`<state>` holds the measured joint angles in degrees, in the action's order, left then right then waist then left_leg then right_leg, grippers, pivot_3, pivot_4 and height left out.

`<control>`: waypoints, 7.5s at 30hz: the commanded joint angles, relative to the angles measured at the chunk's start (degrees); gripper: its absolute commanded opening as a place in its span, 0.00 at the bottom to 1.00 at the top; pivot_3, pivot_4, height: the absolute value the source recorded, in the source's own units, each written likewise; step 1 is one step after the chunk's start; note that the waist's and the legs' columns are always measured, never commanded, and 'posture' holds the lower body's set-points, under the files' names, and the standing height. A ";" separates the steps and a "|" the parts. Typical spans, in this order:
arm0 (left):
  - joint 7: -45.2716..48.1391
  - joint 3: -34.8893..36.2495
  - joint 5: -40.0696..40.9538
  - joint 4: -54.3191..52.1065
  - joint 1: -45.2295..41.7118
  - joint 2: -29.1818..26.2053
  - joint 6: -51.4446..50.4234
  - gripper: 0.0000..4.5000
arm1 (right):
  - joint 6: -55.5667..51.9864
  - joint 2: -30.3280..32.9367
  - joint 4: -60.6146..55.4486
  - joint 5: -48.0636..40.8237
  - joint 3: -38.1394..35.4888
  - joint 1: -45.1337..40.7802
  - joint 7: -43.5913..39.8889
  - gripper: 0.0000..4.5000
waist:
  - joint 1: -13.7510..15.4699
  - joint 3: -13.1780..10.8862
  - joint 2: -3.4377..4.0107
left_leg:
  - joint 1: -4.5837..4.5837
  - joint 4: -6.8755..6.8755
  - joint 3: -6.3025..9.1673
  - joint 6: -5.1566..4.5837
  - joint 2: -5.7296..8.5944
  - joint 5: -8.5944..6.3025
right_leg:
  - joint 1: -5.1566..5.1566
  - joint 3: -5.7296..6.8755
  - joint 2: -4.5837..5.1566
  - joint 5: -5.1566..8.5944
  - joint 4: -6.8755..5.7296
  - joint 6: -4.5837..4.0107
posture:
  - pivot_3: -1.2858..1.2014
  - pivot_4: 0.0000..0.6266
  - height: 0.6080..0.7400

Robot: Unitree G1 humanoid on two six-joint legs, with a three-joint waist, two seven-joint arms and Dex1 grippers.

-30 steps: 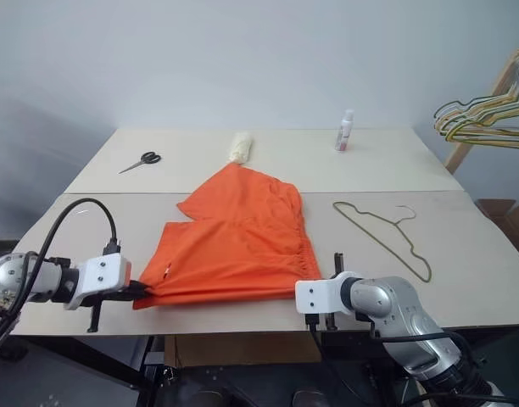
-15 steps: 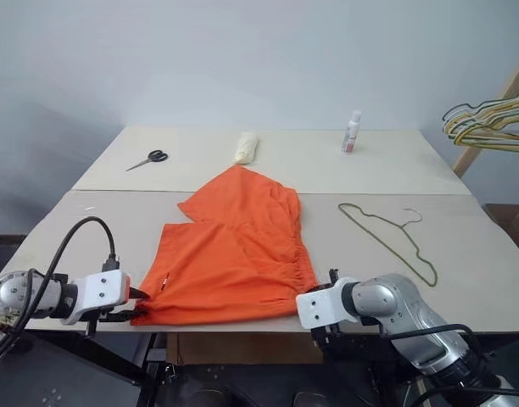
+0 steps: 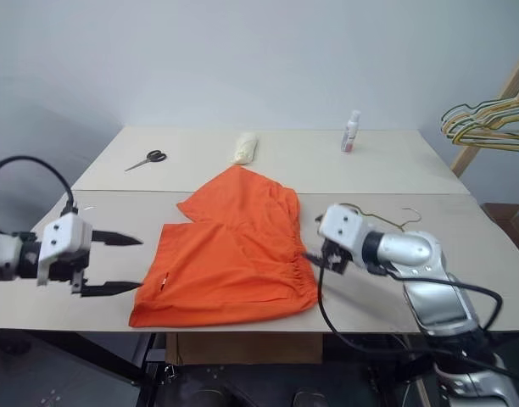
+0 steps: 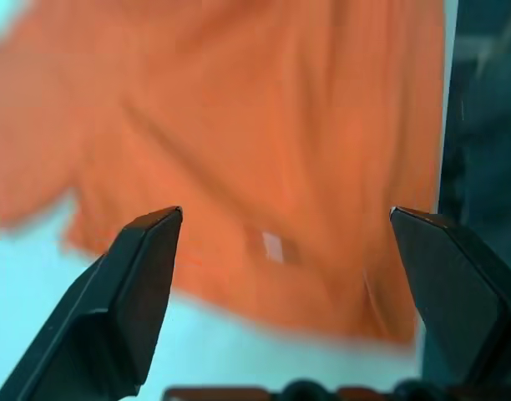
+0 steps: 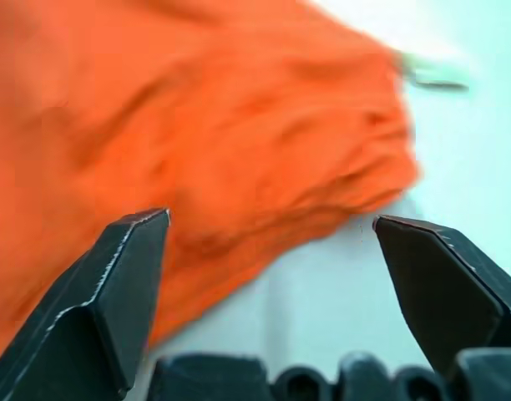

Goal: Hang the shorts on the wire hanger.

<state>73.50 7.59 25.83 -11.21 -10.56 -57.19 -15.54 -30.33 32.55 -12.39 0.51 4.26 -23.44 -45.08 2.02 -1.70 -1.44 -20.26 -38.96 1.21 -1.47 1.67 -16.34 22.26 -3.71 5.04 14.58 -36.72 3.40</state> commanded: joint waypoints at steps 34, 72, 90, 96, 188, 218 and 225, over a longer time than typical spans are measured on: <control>-18.35 -26.01 -22.27 -0.64 -0.46 17.72 -6.96 0.96 | 19.95 -21.62 40.73 11.64 10.88 -16.85 23.27 1.00 | -4.37 0.03 0.04 | -0.05 0.19 0.16 0.20 0.28 0.12 | 0.30 -0.11 0.17 -0.01 -0.25 -0.01 | 0.55 0.00 1.00; -16.99 -13.74 -8.14 -5.18 -0.89 23.31 -2.26 0.98 | 2.99 -6.49 19.79 -1.47 -3.22 -9.77 9.95 1.00 | -1.69 0.06 0.13 | -0.06 0.17 0.25 0.20 0.27 0.11 | 0.16 0.02 0.23 0.00 -0.03 -0.01 | 0.55 0.00 1.00; -12.50 -11.06 -4.64 -7.90 -1.41 18.12 -1.38 0.98 | 8.25 8.99 61.64 1.36 -0.89 -20.42 -2.57 1.00 | -2.61 0.05 0.14 | -0.01 0.17 0.11 0.15 0.23 0.10 | 0.05 -0.06 0.18 0.00 0.07 -0.01 | 0.55 0.00 1.00; -11.80 -9.85 -2.33 -11.41 0.47 16.83 -2.93 0.98 | 10.97 8.84 71.53 3.01 0.75 -25.23 -6.70 1.00 | -2.32 0.05 0.14 | -0.03 0.17 0.14 0.15 0.24 0.10 | 0.05 -0.05 0.23 -0.01 0.09 -0.01 | 0.56 0.00 1.00; -13.04 14.84 40.49 5.47 -21.56 28.32 -24.10 0.00 | -23.47 12.82 -4.57 -52.26 -13.17 -2.51 -16.59 0.99 | -2.68 0.13 0.03 | -0.57 -0.02 0.28 0.17 0.30 0.12 | 0.45 0.09 0.14 -0.05 0.11 0.05 | 0.53 0.00 1.00; -14.77 13.15 43.98 5.16 -21.82 33.89 -23.52 0.00 | -23.03 -0.38 4.02 -48.44 -1.50 -11.00 -20.64 0.91 | -1.40 0.14 -0.07 | -0.57 -0.03 0.34 0.13 0.28 0.08 | 0.34 0.12 0.25 -0.18 0.46 0.13 | 0.53 0.00 1.00; -15.44 12.43 43.54 5.05 -21.77 35.13 -22.89 0.00 | -22.95 -0.29 4.17 -48.58 -1.86 -10.95 -20.89 0.39 | -1.40 0.14 -0.07 | -0.59 -0.03 0.34 0.13 0.28 0.08 | 0.35 0.12 0.25 -0.19 0.46 0.13 | 0.53 0.00 1.00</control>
<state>58.14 20.11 69.52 -4.29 -31.50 -22.16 -39.74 -54.69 32.21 -7.30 -47.36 3.88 -32.89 -65.27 0.62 -1.56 -1.51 -20.86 -38.99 1.55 -1.34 1.95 -16.26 22.61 -3.59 5.29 14.40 -36.25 3.53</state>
